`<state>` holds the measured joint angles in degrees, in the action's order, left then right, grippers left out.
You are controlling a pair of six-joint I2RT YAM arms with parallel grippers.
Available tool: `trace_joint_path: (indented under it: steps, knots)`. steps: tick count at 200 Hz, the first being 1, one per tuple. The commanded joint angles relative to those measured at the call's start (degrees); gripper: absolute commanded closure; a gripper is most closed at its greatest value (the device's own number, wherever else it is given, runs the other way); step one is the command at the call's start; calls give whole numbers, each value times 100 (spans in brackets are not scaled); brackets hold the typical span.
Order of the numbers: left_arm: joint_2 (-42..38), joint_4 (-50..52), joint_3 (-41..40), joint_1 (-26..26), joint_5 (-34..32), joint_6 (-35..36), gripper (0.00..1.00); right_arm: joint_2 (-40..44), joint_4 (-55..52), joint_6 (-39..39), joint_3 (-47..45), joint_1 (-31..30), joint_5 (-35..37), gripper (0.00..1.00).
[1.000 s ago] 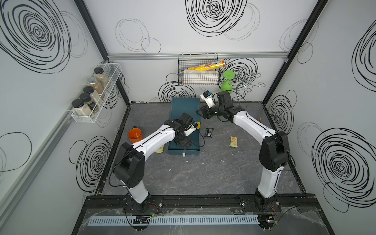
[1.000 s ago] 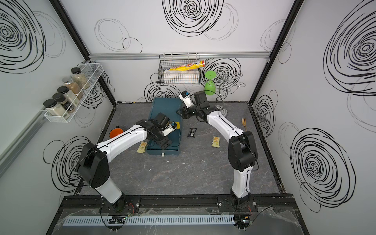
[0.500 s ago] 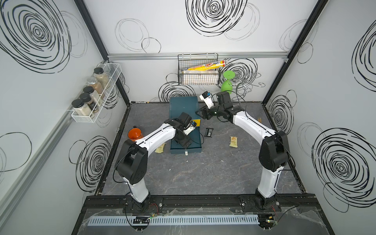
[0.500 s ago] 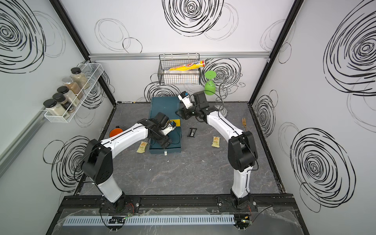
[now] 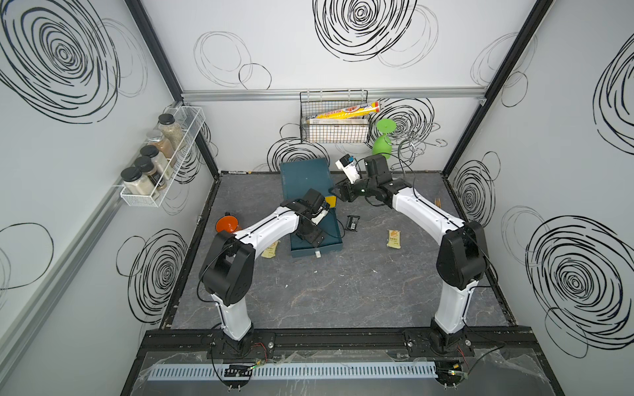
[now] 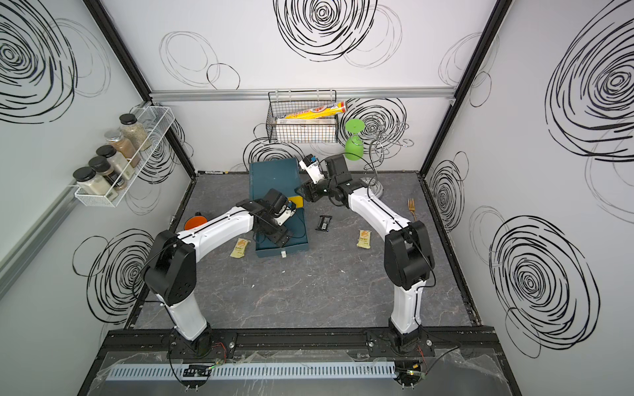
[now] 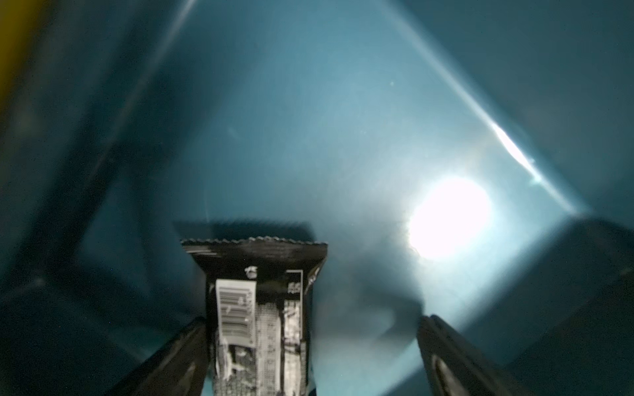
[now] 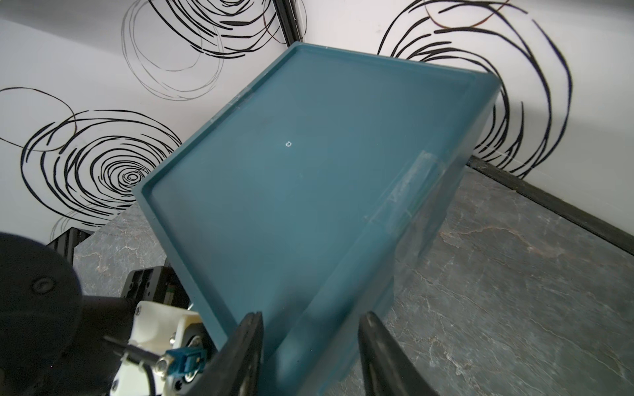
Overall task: Take the cookies out of the drawer
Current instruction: Pick up the cookie from the drawer.
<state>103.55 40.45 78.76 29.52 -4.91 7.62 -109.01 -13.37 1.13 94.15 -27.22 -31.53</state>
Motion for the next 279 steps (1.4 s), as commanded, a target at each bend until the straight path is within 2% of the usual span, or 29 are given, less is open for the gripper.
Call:
trace_joint_path:
  steps: [1, 51, 102, 171, 212, 279]
  knots:
    - [351, 101, -103, -90, -636, -591, 1, 64, -443, 136, -212, -32, 24, 50]
    - [560, 245, 199, -98, -645, -592, 2, 117, -452, 190, -234, -29, 55, 50]
    - [576, 413, 437, -174, -593, -431, 28, 134, -380, 134, -256, -29, 53, 50]
    - [422, 461, 658, -210, -428, -228, 51, 134, -360, 91, -238, -29, 48, 50]
    - [242, 491, 796, -214, -288, -140, 55, 143, -325, 46, -242, -30, 31, 50]
    - [-200, 593, 963, -205, -56, -106, 56, 189, -261, -32, -182, -29, 59, 50]
